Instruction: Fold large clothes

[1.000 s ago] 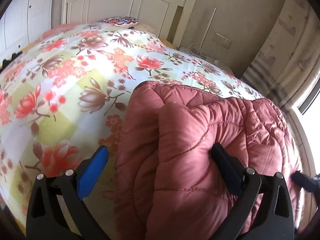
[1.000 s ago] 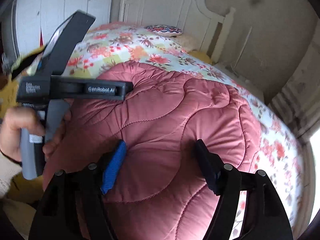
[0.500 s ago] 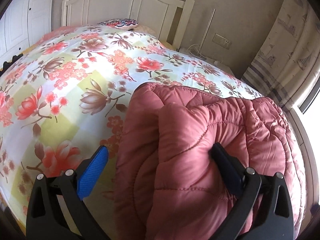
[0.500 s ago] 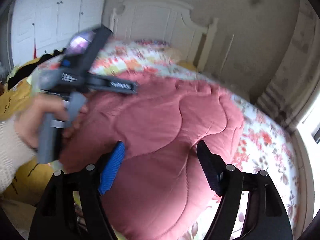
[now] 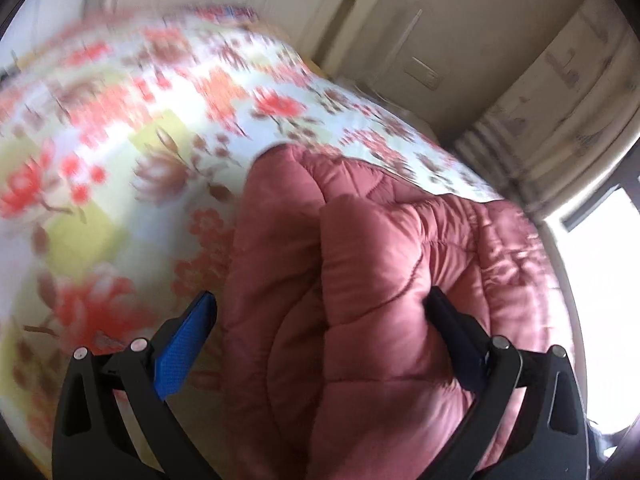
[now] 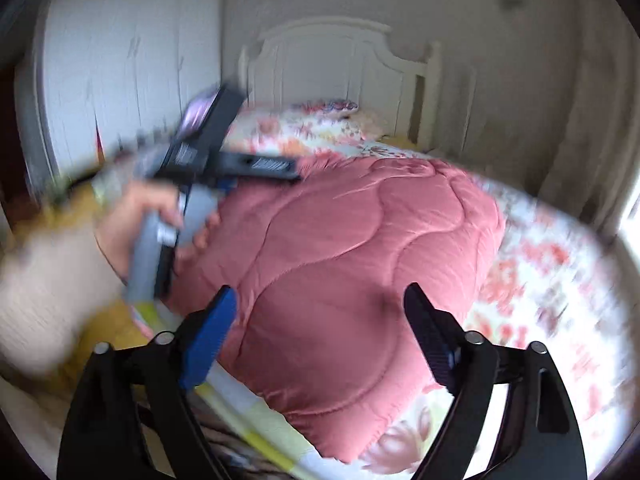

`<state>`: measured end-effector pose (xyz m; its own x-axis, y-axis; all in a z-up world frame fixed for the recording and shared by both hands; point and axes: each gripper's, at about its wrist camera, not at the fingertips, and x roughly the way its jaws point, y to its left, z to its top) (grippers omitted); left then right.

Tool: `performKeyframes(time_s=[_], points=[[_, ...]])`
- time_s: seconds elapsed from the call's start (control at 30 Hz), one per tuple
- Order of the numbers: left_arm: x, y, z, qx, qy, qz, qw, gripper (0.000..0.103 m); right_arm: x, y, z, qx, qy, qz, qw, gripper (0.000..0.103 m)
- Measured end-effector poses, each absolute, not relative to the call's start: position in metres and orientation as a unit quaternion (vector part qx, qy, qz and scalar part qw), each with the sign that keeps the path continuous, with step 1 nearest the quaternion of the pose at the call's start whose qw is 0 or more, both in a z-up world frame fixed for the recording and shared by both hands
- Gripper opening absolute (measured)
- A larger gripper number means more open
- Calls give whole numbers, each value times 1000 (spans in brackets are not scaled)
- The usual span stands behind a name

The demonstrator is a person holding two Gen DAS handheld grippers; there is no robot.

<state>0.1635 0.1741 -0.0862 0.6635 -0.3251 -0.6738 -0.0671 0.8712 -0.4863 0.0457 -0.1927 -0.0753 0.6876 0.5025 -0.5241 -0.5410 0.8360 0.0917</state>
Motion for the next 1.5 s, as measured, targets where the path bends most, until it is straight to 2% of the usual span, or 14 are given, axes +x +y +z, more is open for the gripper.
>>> performKeyframes(time_s=[0.17,0.27,0.43,0.63,0.9,0.93,1.0,1.03,1.1,1.33,1.5], points=[[136,200,-85,-295,391,-135,861,101,79,-247,-89,120,337,292,887,92],[122,205,-93,-321,393,-174,844,101,96,-254,-103,173,367,318,857,93],[114,209,-119,-372,400,-227,806,101,124,-245,-127,187,402,325,835,98],[119,197,-122,-381,397,-259,794,101,136,-248,-136,212,415,337,818,99],[151,161,-123,-328,429,-321,778,101,152,-254,-155,248,422,355,797,99],[152,159,-122,-322,426,-328,779,98,150,-254,-154,247,417,356,799,99],[154,152,-115,-306,408,-335,792,71,141,-254,-148,232,387,357,818,89],[156,149,-111,-302,401,-339,796,65,137,-257,-143,221,375,352,829,82],[166,137,-98,-292,388,-341,805,54,136,-263,-128,196,349,335,853,77],[234,83,-35,-243,327,-304,861,51,189,-300,-61,170,277,275,905,74],[298,57,-55,-238,375,-235,864,53,263,-330,-62,163,313,214,911,74]])
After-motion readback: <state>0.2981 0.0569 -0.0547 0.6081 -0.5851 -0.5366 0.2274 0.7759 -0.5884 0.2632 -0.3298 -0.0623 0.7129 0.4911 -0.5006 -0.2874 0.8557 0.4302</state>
